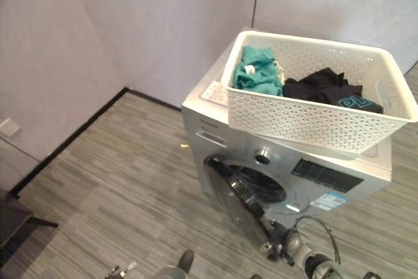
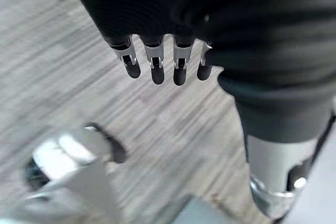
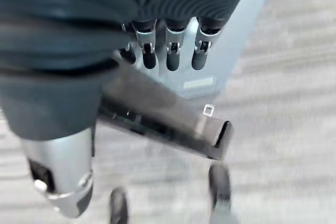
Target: Grab the laundry basket,head to the washer,open it,put in the laundry and shut it.
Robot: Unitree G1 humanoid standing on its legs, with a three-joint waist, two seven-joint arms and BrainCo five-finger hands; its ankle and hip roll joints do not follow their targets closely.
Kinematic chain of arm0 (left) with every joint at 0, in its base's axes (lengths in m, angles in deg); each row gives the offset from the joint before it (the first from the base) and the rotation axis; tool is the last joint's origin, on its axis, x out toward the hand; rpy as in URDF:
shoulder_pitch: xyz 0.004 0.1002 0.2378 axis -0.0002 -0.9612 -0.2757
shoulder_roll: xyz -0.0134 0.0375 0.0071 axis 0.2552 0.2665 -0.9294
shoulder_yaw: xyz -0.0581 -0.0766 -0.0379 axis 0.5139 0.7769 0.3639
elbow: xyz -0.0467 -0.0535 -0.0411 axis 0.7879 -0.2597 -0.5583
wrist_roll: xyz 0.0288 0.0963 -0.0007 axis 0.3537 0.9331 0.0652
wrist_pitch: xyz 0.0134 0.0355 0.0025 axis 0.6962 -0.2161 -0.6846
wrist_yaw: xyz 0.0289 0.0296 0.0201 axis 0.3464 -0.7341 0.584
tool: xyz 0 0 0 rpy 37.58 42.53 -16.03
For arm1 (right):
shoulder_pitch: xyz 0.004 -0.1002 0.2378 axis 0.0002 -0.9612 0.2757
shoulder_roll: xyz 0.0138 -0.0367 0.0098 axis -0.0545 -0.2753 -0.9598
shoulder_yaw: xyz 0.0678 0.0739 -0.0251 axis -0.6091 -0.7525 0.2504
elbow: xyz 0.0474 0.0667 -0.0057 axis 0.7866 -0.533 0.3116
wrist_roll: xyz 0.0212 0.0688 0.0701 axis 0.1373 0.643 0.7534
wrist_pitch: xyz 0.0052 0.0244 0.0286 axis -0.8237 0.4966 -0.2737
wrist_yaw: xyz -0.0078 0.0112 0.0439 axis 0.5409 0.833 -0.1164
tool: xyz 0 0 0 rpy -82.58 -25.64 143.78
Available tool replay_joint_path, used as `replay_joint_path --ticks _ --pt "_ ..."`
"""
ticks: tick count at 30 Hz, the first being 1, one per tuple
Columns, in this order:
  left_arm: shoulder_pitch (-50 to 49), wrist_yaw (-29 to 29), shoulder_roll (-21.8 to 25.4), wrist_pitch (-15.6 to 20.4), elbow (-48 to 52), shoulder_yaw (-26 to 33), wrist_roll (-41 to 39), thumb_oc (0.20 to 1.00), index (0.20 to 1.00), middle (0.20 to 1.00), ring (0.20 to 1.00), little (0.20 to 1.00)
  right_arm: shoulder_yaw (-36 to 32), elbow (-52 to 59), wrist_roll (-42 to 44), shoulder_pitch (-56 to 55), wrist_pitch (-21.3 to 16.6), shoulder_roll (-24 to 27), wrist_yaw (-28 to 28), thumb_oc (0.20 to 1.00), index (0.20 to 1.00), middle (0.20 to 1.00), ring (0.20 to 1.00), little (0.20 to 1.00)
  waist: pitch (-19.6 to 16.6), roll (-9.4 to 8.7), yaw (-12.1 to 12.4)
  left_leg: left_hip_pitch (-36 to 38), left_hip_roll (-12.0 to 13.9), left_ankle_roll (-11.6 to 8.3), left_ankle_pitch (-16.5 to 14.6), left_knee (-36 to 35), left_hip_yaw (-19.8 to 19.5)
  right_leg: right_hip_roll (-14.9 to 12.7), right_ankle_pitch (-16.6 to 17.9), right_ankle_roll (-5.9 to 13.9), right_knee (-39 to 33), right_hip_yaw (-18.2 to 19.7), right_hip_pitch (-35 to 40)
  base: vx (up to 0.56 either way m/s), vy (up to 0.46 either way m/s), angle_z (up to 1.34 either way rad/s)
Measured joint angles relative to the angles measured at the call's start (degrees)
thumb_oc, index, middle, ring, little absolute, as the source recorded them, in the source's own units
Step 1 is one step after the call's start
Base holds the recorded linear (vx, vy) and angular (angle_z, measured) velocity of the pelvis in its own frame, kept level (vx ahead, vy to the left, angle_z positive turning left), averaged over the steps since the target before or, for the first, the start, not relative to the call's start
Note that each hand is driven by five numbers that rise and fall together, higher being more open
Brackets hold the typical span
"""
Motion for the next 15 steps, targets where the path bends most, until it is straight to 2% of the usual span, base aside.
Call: replay_joint_path --ticks 2,3,4,10,11,12,15 --pt "-4.17 -0.12 0.91 -1.23 12.32 2.52 -3.93 1.0 1.0 1.0 1.0 1.0 0.01 3.26 4.95 -3.41 0.05 0.78 -3.13 1.0 1.0 1.0 1.0 1.0 -0.14 1.27 0.48 0.41 -0.28 0.09 0.36 -0.25 -1.12 -0.24 0.5 0.09 -0.02 -1.03 0.93 -0.02 0.009 0.23" --pt "-5.95 -0.2 1.58 -0.08 19.03 3.28 -5.1 1.0 1.0 1.0 1.0 1.0 -1.06 4.36 7.3 -5.75 -0.12 0.56 -4.32 1.0 1.0 1.0 1.0 1.0 -0.13 1.82 1.36 1.0 -0.33 0.07 0.59 -0.45 -1.72 -0.23 -0.04 0.58 -0.02 -1.78 1.8 -0.02 -0.008 0.39" --pt "-5.79 -0.17 2.27 1.1 21.11 3.75 -6.16 1.0 1.0 1.0 1.0 1.0 -1.14 4.35 8.5 -6.67 -0.12 -0.16 -4.76 1.0 1.0 1.0 1.0 1.0 -0.77 2.64 1.86 0.87 -0.45 0.05 0.59 -0.6 -2.4 -0.31 -0.42 0.37 -0.02 -2.6 2.06 -0.02 -0.019 0.32" --pt "-6.7 0.07 4.2 0.02 32.32 5.0 -8.81 1.0 1.0 1.0 1.0 1.0 -2.63 5.03 11.53 -6.76 -2.01 -5.45 -7.22 1.0 1.0 1.0 1.0 1.0 -2.54 6.65 4.25 1.04 -0.64 -0.48 1.49 -1.03 -4.38 -0.15 -0.51 0.87 -0.01 -4.63 3.22 -0.01 -0.022 0.2" --pt "-7.26 0.05 4.06 0.02 35.12 4.96 -8.81 1.0 1.0 1.0 1.0 1.0 -2.71 4.86 11.45 -6.75 -2.18 -5.96 -7.07 1.0 1.0 1.0 1.0 1.0 -2.77 6.96 4.3 1.3 -0.89 -0.57 1.87 -1.02 -4.49 -0.22 -0.62 0.99 -0.01 -5.35 3.74 -0.01 -0.001 0.38" --pt "-8.06 -0.07 4.12 0.68 39.38 4.91 -8.81 1.0 1.0 1.0 1.0 1.0 -2.59 4.74 11.41 -6.29 -2.53 -6.71 -7.27 1.0 1.0 1.0 1.0 1.0 -2.88 7.11 5.41 1.95 -1.07 -0.5 1.94 -1.12 -4.92 -0.55 -1.04 1.58 -0.01 -5.84 4.39 0.0 0.001 0.25" --pt "-8.36 -0.11 4.16 0.49 41.98 4.83 -8.86 1.0 1.0 1.0 1.0 1.0 -1.97 4.56 11.25 -5.53 -2.67 -7.89 -7.58 1.0 1.0 1.0 1.0 1.0 -2.71 6.5 5.92 1.98 -1.08 -0.5 1.94 -1.16 -5.02 -0.68 -1.17 1.64 0.0 -5.98 4.54 0.0 0.001 0.04"
